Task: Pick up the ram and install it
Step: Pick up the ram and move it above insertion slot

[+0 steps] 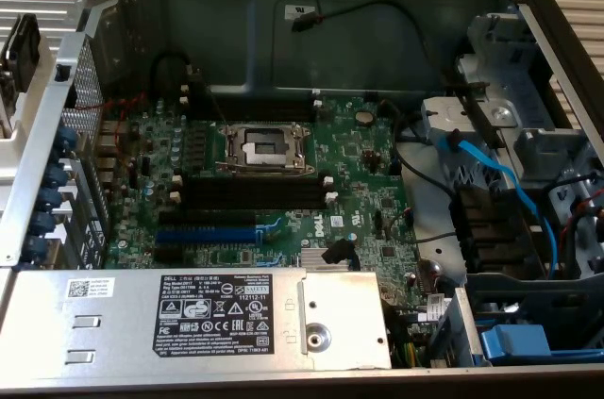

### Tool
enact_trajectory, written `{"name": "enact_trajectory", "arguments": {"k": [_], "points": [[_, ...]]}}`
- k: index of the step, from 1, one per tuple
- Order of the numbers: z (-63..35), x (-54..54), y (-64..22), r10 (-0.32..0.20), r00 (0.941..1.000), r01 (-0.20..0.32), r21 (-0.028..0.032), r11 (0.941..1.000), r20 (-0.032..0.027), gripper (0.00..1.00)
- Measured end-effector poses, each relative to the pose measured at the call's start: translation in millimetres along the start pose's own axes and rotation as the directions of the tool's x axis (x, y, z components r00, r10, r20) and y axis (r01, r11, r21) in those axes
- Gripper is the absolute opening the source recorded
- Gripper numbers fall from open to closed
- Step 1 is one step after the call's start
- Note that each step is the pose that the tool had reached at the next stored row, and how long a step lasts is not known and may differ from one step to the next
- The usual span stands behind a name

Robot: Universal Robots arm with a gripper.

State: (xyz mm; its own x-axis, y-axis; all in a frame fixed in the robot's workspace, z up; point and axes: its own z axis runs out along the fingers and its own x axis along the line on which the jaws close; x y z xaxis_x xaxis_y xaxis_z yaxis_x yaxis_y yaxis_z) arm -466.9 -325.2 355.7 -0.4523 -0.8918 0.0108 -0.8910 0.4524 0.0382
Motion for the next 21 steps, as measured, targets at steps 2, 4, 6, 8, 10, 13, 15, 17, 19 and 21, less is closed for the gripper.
{"name": "enact_trajectory", "arguments": {"k": [2,4,6,8,10,13,15,17,19,21], "points": [[0.1,0.0,0.0,-0.037,0.9993,0.037,-0.0005,0.9993,-0.0019,0.1],[0.2,0.0,0.0,-0.073,0.9973,0.073,-0.0008,0.9973,-0.0036,0.1],[0.5,0.0,0.0,-0.11,0.9939,0.11,-0.0005,0.994,-0.0049,0.1],[0.7,0.0,0.0,-0.146,0.9893,0.146,-0.0003,0.9893,-0.0064,0.1],[0.8,0.0,0.0,-0.181,0.9834,0.181,0.0002,0.9834,-0.0077,0.1],[1.5,-0.1,0.0,-0.233,0.9725,0.233,0.008,0.9725,-0.0084,0.1],[2.2,0.0,-0.1,-0.264,0.9644,0.265,0.0162,0.9642,-0.0091,0.1],[3.2,-0.1,-0.2,-0.296,0.955,0.297,0.0229,0.9547,-0.0101,0.1],[4.4,0.0,-0.2,-0.331,0.9435,0.331,0.0254,0.9432,-0.0118,0.1],[5.8,-0.1,-0.2,-0.365,0.9309,0.365,0.0257,0.9305,-0.0132,0.1]]}}
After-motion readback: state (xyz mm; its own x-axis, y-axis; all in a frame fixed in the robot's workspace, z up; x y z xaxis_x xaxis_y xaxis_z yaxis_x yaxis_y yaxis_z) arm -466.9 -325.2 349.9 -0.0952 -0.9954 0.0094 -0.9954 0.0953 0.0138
